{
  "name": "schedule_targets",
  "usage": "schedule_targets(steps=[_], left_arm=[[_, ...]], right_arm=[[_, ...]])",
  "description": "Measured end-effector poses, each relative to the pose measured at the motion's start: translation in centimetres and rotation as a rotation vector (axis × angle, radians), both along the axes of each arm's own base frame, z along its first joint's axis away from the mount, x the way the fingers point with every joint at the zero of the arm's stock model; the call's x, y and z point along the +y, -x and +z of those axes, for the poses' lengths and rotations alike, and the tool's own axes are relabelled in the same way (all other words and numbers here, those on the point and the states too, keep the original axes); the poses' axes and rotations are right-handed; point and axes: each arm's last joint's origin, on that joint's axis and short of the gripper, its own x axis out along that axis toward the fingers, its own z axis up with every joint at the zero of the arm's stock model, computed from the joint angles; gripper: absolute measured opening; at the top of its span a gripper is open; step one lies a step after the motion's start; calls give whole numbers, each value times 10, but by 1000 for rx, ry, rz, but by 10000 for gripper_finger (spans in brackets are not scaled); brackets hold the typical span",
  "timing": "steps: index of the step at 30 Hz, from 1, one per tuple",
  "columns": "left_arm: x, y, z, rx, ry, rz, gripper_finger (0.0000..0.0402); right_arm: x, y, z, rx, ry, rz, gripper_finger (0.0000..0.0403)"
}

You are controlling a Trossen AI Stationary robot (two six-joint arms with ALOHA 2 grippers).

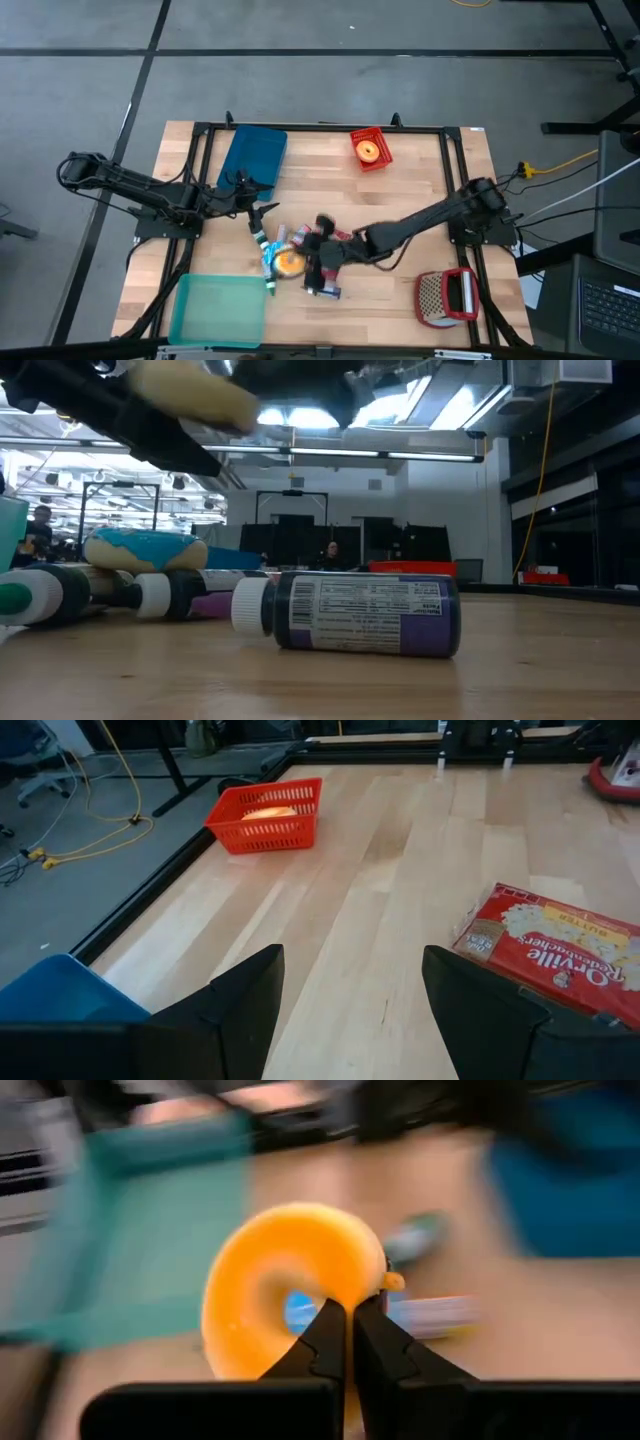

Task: Pick & Place Food Item
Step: Put the orange donut into the red bin

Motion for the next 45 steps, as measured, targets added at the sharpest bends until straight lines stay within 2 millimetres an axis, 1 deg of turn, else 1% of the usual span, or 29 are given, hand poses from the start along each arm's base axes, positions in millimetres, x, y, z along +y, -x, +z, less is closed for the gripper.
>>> schedule_targets(steps=[3, 6, 9, 12, 14, 16, 18, 20, 22, 23, 24, 26, 28, 29, 30, 34, 36, 39, 45], left_arm=[[0, 0, 1, -5, -3, -4, 235], [0, -1, 2, -15, -12, -9, 235], [0, -1, 3, -20, -13, -15, 235], [0, -1, 2, -20, -12, -19, 235], [0, -1, 2, -20, -12, -19, 235], [-1, -1, 2, -19, -11, -22, 235], [-1, -1, 2, -18, -4, -38, 235], [-1, -1, 2, -19, 2, -42, 235], [-1, -1, 2, -19, 2, -42, 235], [-1, -1, 2, -19, 3, -42, 235], [-1, -1, 2, -19, 3, -43, 235], [-1, -1, 2, -19, 5, -44, 235], [-1, -1, 2, -20, 9, -43, 235], [-1, -1, 2, -22, 13, -42, 235], [-1, -1, 2, -23, 16, -43, 235], [-2, -1, 2, -21, 27, -53, 235], [-2, -1, 2, -21, 28, -52, 235], [-2, -1, 2, -24, 35, -49, 235], [-2, -1, 2, -28, 45, -45, 235]], right_arm=[[-26, 17, 25, 40, 124, -141, 6], [-57, 36, 43, 115, 236, -294, 5], [-93, 52, 56, 173, 297, -469, 5], [-129, 63, 61, 231, 317, -604, 5], [-153, 67, 59, 272, 318, -674, 5], [-174, 71, 51, 303, 311, -730, 5], [-194, 75, 39, 335, 306, -791, 5], [-216, 81, 22, 354, 298, -857, 5], [-234, 87, 4, 322, 269, -899, 5], [-243, 90, -5, 276, 237, -895, 5], [-250, 92, -12, 194, 189, -868, 5], [-262, 100, -24, -23, 86, -775, 5], [-270, 114, -32, -224, 37, -733, 5], [-272, 122, -34, -277, 31, -755, 5], [-275, 130, -37, -294, 29, -792, 5], [-279, 160, -55, -182, -10, -919, 5], [-278, 168, -59, -133, -21, -950, 5], [-276, 173, -62, -71, -14, -984, 5], [-282, 176, -64, -58, -27, -1000, 5]])
